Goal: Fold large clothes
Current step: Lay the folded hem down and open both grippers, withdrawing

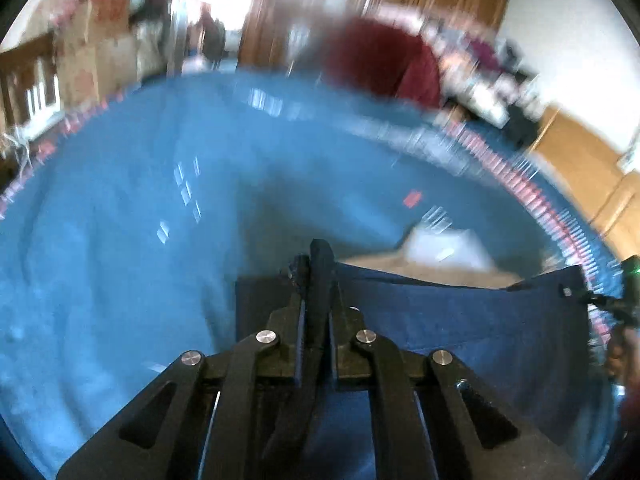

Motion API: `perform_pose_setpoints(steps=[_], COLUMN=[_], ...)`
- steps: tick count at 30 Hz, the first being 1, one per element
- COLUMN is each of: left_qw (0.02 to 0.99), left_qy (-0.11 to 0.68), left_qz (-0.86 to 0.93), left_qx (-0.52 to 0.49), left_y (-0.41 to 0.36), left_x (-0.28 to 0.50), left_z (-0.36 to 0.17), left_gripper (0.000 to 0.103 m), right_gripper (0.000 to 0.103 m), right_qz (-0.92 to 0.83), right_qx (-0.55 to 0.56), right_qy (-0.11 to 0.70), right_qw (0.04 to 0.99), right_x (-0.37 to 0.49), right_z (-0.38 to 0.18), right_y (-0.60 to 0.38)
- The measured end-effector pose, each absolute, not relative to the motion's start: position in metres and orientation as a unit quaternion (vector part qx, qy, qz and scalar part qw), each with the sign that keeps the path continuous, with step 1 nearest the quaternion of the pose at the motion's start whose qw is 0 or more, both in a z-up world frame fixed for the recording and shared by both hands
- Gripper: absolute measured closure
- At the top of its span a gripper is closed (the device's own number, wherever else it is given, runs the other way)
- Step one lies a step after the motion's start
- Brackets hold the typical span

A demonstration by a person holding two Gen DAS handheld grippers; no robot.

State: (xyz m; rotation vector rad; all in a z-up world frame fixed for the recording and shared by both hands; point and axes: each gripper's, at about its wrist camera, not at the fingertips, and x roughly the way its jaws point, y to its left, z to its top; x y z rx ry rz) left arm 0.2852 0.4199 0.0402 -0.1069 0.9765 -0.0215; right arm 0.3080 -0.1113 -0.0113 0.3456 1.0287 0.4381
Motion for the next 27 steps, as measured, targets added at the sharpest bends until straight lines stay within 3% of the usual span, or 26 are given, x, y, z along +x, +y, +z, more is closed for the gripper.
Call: perform_pose_setpoints(steps=[2, 7, 10, 14, 15, 18, 21, 24, 25, 27], left_qw=[0.861, 0.872, 0.874, 0.904, 0.916, 0.920, 0.899, 0.875, 0.872, 0.875], left_qy=[0.508, 0.488, 0.485, 0.423, 0.397, 0.382, 0.408, 0.459, 0.468, 0.471], left_qz=[0.015, 0.022, 0.029, 0.046, 0.037, -0.082, -0.159, -0.147, -0.142, -0.107], left_qx=[-0.033, -0.004, 0.009, 0.030, 0.053, 0.027, 0.021, 0.040, 0.013, -0.039], left_y=[0.420, 0.416, 0.417, 0.403, 0.383, 0.323, 0.268, 0.267, 0.284, 0.338], left_x=[0.307, 0.317, 0.312, 0.253, 0.223, 0.157, 0.131, 0.131, 0.133, 0.129], left_z=[-0.006, 0.001, 0.012, 0.058, 0.074, 0.084, 0.056, 0.017, 0.014, 0.017], left_gripper=[0.089, 0.085, 0.082, 0.083, 0.087, 0.085, 0.080, 0.078, 0.091, 0.097], right_gripper=[0.095, 0.094, 0.089, 0.075, 0.069, 0.047, 0.050, 0.051, 0.053, 0.056], right_qz=[0.204, 0.216, 0.192, 0.125, 0.131, 0.241, 0.337, 0.327, 0.323, 0.309], right_qx=[0.149, 0.143, 0.114, 0.039, 0.051, 0.130, 0.092, 0.055, 0.058, 0.072], right_qy=[0.501, 0.487, 0.488, 0.443, 0.421, 0.379, 0.409, 0.450, 0.457, 0.461], right_qw=[0.828, 0.834, 0.844, 0.887, 0.896, 0.884, 0.843, 0.829, 0.827, 0.829], right_x=[0.314, 0.310, 0.307, 0.269, 0.249, 0.184, 0.145, 0.142, 0.143, 0.146], right_z=[-0.031, -0.026, -0.018, 0.020, 0.036, 0.058, 0.036, 0.003, -0.003, -0.007], right_y=[-0.104, -0.109, -0.108, -0.099, -0.094, -0.042, 0.048, 0.068, 0.060, 0.024])
